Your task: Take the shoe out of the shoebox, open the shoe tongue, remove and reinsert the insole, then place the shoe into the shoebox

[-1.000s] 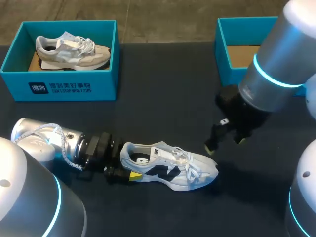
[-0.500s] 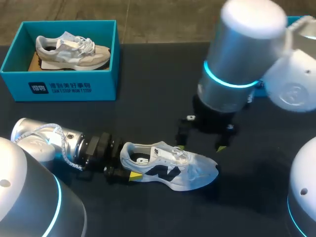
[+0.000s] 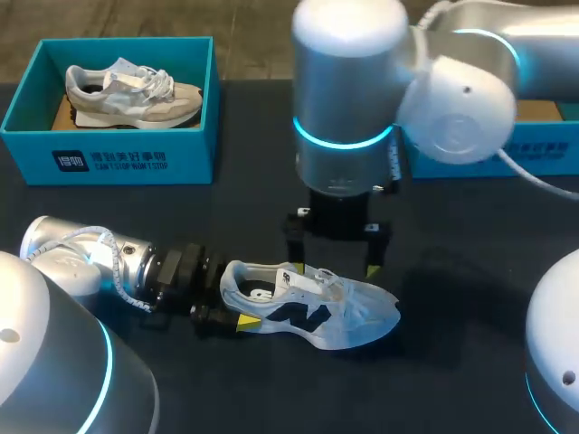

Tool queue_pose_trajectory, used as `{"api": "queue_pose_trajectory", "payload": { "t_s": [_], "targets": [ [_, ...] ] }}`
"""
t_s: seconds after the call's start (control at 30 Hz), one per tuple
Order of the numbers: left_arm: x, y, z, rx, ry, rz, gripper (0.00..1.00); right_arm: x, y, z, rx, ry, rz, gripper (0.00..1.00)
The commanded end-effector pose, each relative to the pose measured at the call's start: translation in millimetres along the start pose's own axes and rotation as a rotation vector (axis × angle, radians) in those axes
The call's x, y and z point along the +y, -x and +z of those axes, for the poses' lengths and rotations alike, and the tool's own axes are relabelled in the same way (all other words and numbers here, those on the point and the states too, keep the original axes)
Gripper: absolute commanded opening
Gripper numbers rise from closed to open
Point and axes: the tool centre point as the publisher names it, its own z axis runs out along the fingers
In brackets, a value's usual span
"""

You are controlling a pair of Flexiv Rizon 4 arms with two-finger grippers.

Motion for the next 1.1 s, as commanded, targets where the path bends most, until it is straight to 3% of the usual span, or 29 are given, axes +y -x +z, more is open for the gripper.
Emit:
{"api": "queue_pose_trajectory", "payload": {
  "t_s": [0.03, 0.17, 0.67, 1.1],
  "targets": [
    [3.2, 0.1, -0.3, -0.004, 0.001, 0.000, 0.00, -0.8, -36.2, 13.7, -0.249, 0.006, 0.081, 1.00],
    [3.2, 0.1, -0.3, -0.004, 0.001, 0.000, 0.00, 1.6, -49.3, 23.2, -0.288, 0.016, 0.093, 1.00],
    [3.2, 0.1, -0.3, -0.004, 0.001, 0.000, 0.00, 10.0, -67.9, 42.9, -0.402, 0.070, 0.114, 1.00],
    [3.2, 0.1, -0.3, -0.004, 0.001, 0.000, 0.00, 15.5, -72.3, 67.5, -0.439, 0.076, 0.109, 1.00]
  ]
}}
